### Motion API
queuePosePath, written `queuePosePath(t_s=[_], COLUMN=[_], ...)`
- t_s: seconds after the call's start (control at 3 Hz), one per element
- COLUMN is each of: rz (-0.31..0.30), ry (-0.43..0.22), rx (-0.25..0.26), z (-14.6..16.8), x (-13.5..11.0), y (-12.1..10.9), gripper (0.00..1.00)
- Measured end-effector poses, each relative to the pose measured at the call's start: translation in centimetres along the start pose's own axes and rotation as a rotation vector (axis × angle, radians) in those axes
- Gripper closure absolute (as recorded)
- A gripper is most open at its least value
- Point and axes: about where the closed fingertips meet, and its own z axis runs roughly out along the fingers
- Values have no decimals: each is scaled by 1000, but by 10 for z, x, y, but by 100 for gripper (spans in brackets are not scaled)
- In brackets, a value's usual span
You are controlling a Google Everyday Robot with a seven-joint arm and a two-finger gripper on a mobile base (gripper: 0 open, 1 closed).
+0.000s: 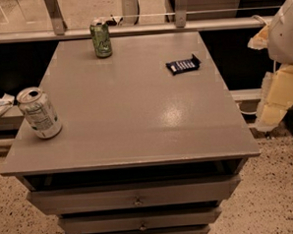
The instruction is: Move green can near 7up can
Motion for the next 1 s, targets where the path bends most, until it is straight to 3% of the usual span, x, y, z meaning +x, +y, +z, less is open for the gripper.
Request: queuePosePath(t_s=[0.33,0.67,1.0], rz=[2,24,48], ry=[-9,-108,-246], rx=[1,8,13], z=[2,24,54], x=[-1,-14,-44], y=[-2,-26,-66], gripper=[0,0,0])
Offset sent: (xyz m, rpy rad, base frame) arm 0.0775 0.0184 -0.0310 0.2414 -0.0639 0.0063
